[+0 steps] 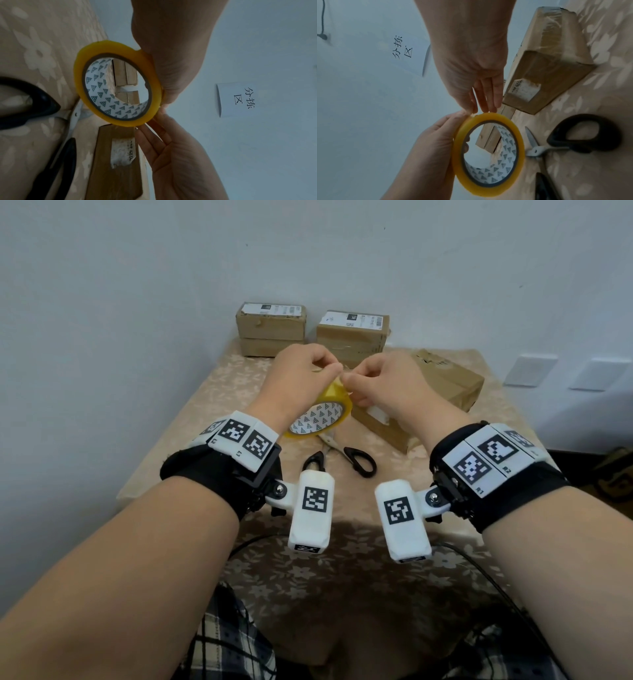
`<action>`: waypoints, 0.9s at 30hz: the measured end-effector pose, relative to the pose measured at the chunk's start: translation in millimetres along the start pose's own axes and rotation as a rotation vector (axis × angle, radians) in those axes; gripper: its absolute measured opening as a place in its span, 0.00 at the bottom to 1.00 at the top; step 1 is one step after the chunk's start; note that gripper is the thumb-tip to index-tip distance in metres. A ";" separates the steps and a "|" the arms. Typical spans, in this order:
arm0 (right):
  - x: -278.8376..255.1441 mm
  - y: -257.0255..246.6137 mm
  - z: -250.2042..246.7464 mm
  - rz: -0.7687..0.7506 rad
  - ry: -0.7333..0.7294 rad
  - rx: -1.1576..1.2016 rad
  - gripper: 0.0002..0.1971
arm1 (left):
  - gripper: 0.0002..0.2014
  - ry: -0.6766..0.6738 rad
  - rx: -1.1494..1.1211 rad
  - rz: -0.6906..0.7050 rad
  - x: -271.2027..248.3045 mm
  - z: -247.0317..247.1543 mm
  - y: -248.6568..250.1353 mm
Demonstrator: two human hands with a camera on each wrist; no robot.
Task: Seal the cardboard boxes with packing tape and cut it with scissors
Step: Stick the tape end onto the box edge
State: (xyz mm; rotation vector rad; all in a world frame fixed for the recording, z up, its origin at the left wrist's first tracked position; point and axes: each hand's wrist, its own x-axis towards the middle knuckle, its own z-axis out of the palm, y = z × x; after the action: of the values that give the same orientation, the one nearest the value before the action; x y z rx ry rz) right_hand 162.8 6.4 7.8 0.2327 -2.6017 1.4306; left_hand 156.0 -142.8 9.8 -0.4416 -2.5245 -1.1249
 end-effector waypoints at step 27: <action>40.6 35.2 -37.8 0.183 0.239 -0.182 0.12 | 0.24 -0.318 0.494 0.096 11.4 13.1 3.8</action>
State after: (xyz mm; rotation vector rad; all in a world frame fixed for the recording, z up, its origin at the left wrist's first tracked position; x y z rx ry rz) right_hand 118.3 54.7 7.7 -0.1926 -2.5842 1.1775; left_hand 145.1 -128.8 8.9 -0.6319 -2.8874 -0.3888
